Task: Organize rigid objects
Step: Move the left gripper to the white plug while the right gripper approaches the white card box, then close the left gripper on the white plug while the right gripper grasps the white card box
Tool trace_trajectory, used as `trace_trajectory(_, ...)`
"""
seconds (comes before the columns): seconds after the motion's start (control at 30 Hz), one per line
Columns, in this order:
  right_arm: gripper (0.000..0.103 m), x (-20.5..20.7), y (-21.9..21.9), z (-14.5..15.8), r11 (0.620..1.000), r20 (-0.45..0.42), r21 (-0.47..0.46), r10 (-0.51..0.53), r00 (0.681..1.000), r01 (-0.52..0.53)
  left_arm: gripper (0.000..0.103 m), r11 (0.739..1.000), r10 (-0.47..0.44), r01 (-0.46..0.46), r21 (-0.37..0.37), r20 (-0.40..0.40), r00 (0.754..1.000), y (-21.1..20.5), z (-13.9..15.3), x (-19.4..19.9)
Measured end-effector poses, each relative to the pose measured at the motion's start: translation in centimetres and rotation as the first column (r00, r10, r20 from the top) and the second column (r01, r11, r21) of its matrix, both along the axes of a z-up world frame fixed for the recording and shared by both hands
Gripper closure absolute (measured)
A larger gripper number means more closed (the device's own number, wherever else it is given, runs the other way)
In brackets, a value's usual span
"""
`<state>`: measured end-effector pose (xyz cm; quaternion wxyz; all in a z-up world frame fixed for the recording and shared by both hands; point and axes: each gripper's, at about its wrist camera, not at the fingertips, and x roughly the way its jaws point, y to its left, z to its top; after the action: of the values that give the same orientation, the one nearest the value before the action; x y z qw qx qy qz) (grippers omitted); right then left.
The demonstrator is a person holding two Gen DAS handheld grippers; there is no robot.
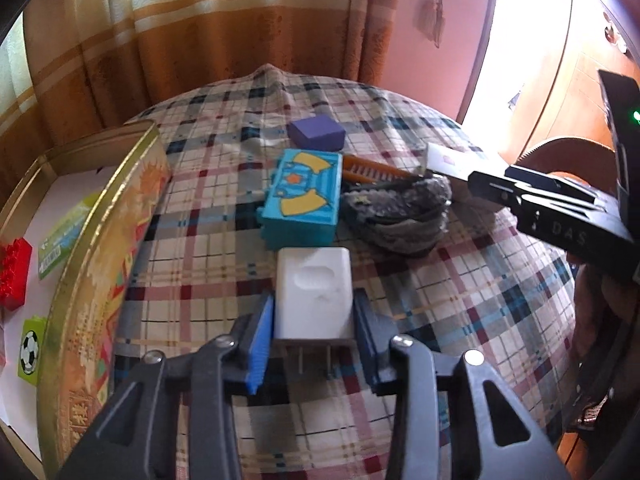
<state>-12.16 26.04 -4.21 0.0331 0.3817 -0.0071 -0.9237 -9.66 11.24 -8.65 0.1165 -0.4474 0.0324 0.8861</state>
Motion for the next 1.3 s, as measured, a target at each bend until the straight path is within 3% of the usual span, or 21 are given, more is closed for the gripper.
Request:
trace_trajectory(0.13, 0.038, -1.5, -0.7, 0.4, 0.999, 0.019, 0.016, 0.05, 0.999, -0.05, 0.066, 1.0, 0.009, -0.009, -0.006, -0.004, 1.0, -0.2, 0.0, -0.3)
trace_trajectory(0.4, 0.038, -4.5, -2.7, 0.1, 0.986, 0.143, 0.086, 0.13, 0.981, -0.143, 0.066, 1.0, -0.001, 0.001, -0.005, -0.001, 1.0, 0.0, 0.0, -0.5)
trace_trajectory(0.6, 0.038, -6.4, -3.6, 0.6, 0.969, 0.277, 0.121, 0.174, 0.945, -0.214, 0.066, 1.0, -0.005, 0.005, -0.013, -0.004, 1.0, 0.1, -0.1, -0.7)
trace_trajectory(0.7, 0.038, -7.2, -4.2, 0.6, 0.961, 0.317, 0.153, 0.172, 0.932, -0.23, 0.066, 1.0, -0.006, 0.006, -0.015, -0.004, 1.0, 0.1, -0.1, -0.8)
trace_trajectory(0.93, 0.04, -8.2, -2.4, -0.6, 0.981, 0.379, 0.111, 0.108, 0.919, -0.161, 0.066, 1.0, -0.005, 0.005, 0.002, -0.002, 1.0, 0.0, -0.1, -0.9)
trace_trajectory(1.03, 0.046, -7.9, -2.0, -1.0, 0.984, 0.356, 0.059, 0.138, 0.924, -0.169, 0.066, 1.0, -0.005, 0.005, -0.003, -0.003, 1.0, -0.1, -0.2, -0.9)
trace_trajectory(1.13, 0.059, -7.5, -1.8, -0.9, 0.987, 0.322, 0.045, 0.13, 0.938, -0.153, 0.066, 1.0, 0.003, -0.003, 0.015, 0.002, 1.0, -0.3, -0.2, -1.1)
trace_trajectory(1.3, 0.06, -6.3, -2.1, -1.0, 0.989, 0.278, 0.048, 0.121, 0.953, -0.14, 0.065, 1.0, -0.004, 0.004, 0.029, 0.004, 1.0, -0.5, -0.1, -1.0)
